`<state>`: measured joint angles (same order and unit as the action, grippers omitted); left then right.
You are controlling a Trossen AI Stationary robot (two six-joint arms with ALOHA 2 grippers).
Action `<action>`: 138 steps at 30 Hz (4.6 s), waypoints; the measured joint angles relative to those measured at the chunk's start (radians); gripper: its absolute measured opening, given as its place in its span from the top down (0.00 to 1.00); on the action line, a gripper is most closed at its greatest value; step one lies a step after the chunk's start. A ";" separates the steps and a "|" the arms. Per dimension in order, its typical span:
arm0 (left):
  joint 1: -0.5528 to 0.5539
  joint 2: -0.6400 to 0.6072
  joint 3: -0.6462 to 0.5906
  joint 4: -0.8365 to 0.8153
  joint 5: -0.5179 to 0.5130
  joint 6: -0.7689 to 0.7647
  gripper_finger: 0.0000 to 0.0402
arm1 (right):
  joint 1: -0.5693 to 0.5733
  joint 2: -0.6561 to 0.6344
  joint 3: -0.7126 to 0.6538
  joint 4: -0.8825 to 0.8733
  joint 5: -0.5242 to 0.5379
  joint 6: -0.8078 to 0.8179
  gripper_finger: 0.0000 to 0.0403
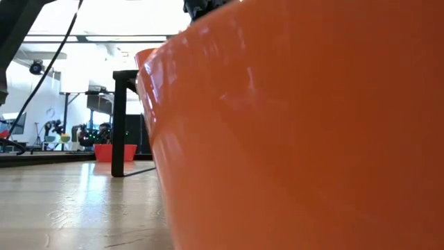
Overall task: Pick & Place Mini bowls
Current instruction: Stack the left blue bowl on top of the blue bowl on the shelf, then stack the bottom red bowl on top of the red bowl on the shelf
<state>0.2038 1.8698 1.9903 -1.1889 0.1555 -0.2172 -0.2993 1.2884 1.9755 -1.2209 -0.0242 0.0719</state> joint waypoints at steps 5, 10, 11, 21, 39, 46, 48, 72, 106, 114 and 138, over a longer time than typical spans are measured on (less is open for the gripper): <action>-0.001 0.000 0.000 -0.018 0.000 -0.042 0.87 | 0.000 0.000 0.000 0.000 0.000 -0.001 0.82; -0.001 -0.001 0.000 -0.024 0.000 -0.047 0.81 | 0.000 -0.001 0.000 0.000 0.000 -0.004 0.82; 0.000 -0.001 0.000 -0.024 0.000 -0.052 0.80 | 0.000 -0.001 0.000 0.000 0.000 -0.004 0.82; -0.001 -0.005 0.019 -0.025 0.067 -0.074 0.78 | 0.000 -0.001 0.000 0.000 0.000 -0.027 0.82; 0.009 -0.007 0.102 -0.036 0.072 -0.047 0.78 | 0.000 0.000 -0.003 0.000 0.000 -0.049 0.82; 0.005 -0.010 0.159 -0.032 0.071 0.009 0.79 | 0.000 0.000 -0.003 0.000 0.000 -0.055 0.82; -0.005 -0.010 0.145 -0.021 0.072 0.065 0.82 | 0.000 0.000 -0.003 0.000 0.000 -0.057 0.82; -0.021 -0.002 0.045 0.066 0.038 0.171 1.00 | 0.000 0.000 -0.004 0.001 0.000 -0.072 0.82; -0.027 -0.008 0.068 0.154 -0.042 0.189 1.00 | 0.000 0.000 -0.004 0.006 0.000 -0.079 0.82; -0.030 0.002 0.013 0.198 -0.040 0.193 1.00 | 0.000 0.000 -0.004 0.006 0.000 -0.075 0.82; -0.030 -0.058 0.024 0.200 -0.064 0.173 1.00 | 0.000 0.000 -0.004 -0.001 0.000 -0.079 0.82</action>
<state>0.1738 1.8120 2.0145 -0.9887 0.0919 -0.0444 -0.2993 1.2884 1.9713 -1.2215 -0.0246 -0.0072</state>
